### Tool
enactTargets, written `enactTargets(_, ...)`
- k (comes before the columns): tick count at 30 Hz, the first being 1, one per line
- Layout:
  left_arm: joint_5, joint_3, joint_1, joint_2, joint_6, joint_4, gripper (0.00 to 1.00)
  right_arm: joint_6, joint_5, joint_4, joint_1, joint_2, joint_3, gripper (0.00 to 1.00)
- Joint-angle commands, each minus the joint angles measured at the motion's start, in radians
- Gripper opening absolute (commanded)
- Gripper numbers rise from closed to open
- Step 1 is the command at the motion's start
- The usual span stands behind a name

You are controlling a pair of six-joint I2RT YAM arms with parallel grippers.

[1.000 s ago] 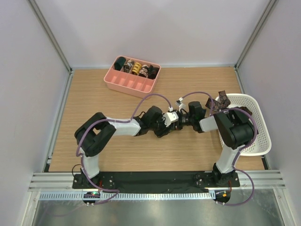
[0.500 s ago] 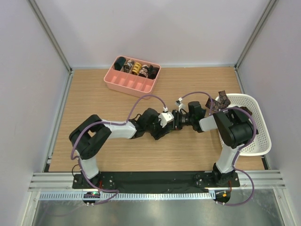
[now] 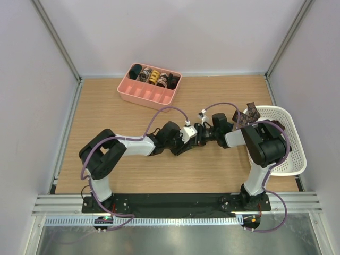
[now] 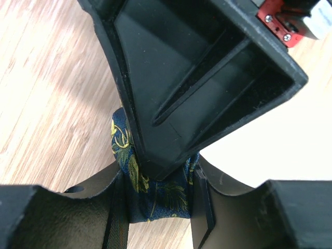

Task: Roll the ties
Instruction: Roll the tie

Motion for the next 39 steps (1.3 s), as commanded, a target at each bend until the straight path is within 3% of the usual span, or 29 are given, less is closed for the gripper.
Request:
enactTargets(1,-0.093,-0.001,0.004,0.020,-0.034,-0.068,0.24,-0.040,0.106,-0.139,0.006,-0.027,0.038,0.38)
enactTargets(6,-0.123,-0.006,0.001,0.028,-0.070,-0.068,0.23,-0.040,0.174,-0.259,0.005,-0.137,0.099,0.44)
enactTargets(9,-0.137,-0.005,0.001,0.043,-0.070,-0.057,0.19,-0.049,0.244,-0.338,0.002,-0.199,0.122,0.53)
enactTargets(17,-0.159,-0.005,0.001,0.057,-0.085,-0.082,0.19,-0.086,0.327,-0.486,-0.075,-0.308,0.142,0.53)
enactTargets(21,-0.218,0.021,-0.004,0.059,-0.110,-0.137,0.19,-0.103,0.549,-0.683,-0.085,-0.345,0.167,0.48)
enactTargets(23,-0.272,0.041,-0.014,0.062,-0.114,-0.161,0.19,-0.083,0.637,-0.709,-0.104,-0.338,0.157,0.48)
enactTargets(26,-0.314,0.077,-0.028,0.072,-0.122,-0.226,0.20,-0.080,0.631,-0.681,-0.131,-0.291,0.156,0.46)
enactTargets(39,-0.309,0.224,-0.046,0.135,-0.159,-0.500,0.21,-0.073,0.685,-0.625,-0.135,-0.029,0.358,0.40)
